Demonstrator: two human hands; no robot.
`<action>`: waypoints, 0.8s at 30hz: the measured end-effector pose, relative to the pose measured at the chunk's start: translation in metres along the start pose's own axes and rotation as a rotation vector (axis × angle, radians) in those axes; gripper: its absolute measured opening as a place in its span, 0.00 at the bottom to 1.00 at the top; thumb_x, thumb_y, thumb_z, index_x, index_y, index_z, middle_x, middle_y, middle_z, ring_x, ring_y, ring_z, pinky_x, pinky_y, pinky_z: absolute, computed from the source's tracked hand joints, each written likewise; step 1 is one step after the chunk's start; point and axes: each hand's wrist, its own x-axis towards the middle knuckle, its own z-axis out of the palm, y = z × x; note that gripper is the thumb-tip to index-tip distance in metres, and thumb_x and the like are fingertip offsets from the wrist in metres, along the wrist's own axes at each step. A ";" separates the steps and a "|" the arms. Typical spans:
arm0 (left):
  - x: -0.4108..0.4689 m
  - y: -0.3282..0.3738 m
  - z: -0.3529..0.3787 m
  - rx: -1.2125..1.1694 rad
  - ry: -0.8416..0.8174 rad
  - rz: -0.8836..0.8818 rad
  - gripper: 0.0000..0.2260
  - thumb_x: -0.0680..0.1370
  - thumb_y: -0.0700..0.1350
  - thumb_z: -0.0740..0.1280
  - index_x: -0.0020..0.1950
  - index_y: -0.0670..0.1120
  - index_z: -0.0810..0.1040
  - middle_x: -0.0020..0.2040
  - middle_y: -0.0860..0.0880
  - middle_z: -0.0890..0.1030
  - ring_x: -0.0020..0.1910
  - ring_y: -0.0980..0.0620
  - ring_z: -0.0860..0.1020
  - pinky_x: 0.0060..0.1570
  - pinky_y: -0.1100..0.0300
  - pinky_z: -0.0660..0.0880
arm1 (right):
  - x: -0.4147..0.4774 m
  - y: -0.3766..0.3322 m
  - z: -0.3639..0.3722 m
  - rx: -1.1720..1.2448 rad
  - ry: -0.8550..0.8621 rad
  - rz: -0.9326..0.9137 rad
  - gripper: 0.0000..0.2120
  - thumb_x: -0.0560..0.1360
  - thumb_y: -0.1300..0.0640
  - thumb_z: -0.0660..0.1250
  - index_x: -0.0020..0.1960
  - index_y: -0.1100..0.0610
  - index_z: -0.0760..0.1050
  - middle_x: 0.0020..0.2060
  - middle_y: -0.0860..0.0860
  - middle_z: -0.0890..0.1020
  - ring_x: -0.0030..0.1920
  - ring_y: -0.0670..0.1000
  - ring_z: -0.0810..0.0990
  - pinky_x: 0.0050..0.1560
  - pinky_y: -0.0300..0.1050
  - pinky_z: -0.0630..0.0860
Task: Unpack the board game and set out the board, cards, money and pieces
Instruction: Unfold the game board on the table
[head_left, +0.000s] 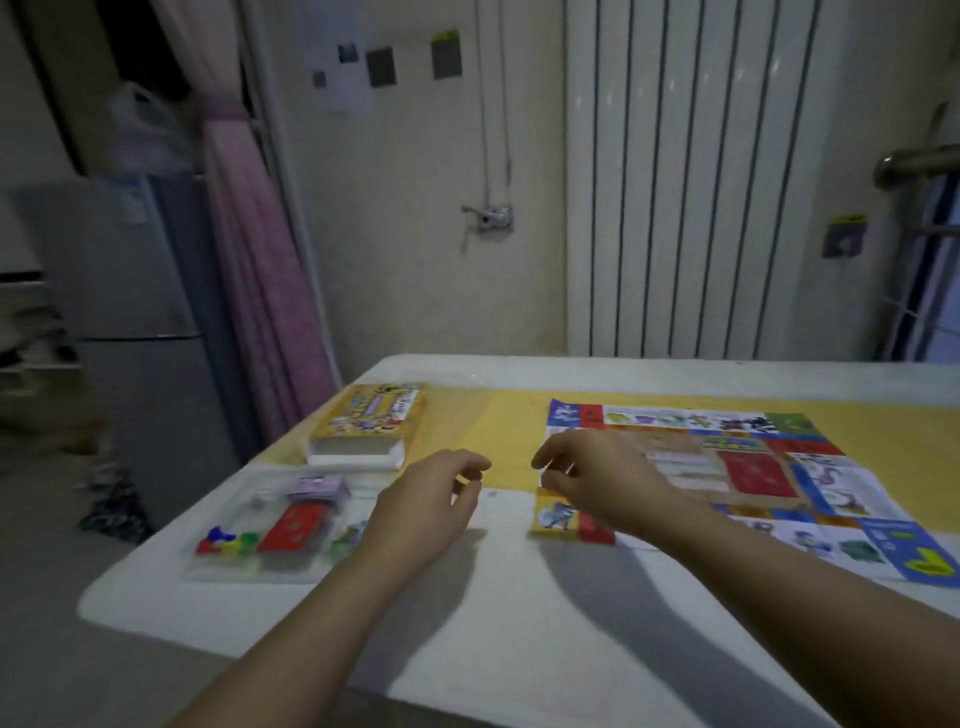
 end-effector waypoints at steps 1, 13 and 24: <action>-0.005 -0.014 -0.011 0.011 0.019 -0.027 0.11 0.77 0.43 0.63 0.57 0.53 0.78 0.48 0.60 0.78 0.44 0.61 0.77 0.52 0.58 0.74 | 0.007 -0.014 0.007 0.002 -0.024 -0.027 0.11 0.77 0.55 0.63 0.57 0.51 0.79 0.50 0.46 0.83 0.46 0.45 0.78 0.47 0.41 0.74; -0.051 -0.137 -0.094 0.241 0.073 -0.375 0.11 0.75 0.48 0.67 0.55 0.58 0.79 0.58 0.55 0.78 0.59 0.51 0.75 0.58 0.52 0.72 | 0.072 -0.127 0.086 0.003 -0.298 -0.271 0.14 0.76 0.58 0.64 0.60 0.58 0.78 0.54 0.53 0.83 0.54 0.51 0.79 0.54 0.42 0.73; -0.056 -0.151 -0.093 0.290 0.041 -0.359 0.08 0.77 0.51 0.63 0.54 0.58 0.79 0.62 0.57 0.73 0.61 0.54 0.71 0.57 0.58 0.66 | 0.106 -0.153 0.111 0.088 -0.449 -0.148 0.10 0.76 0.63 0.63 0.53 0.60 0.81 0.46 0.55 0.83 0.41 0.50 0.78 0.41 0.41 0.74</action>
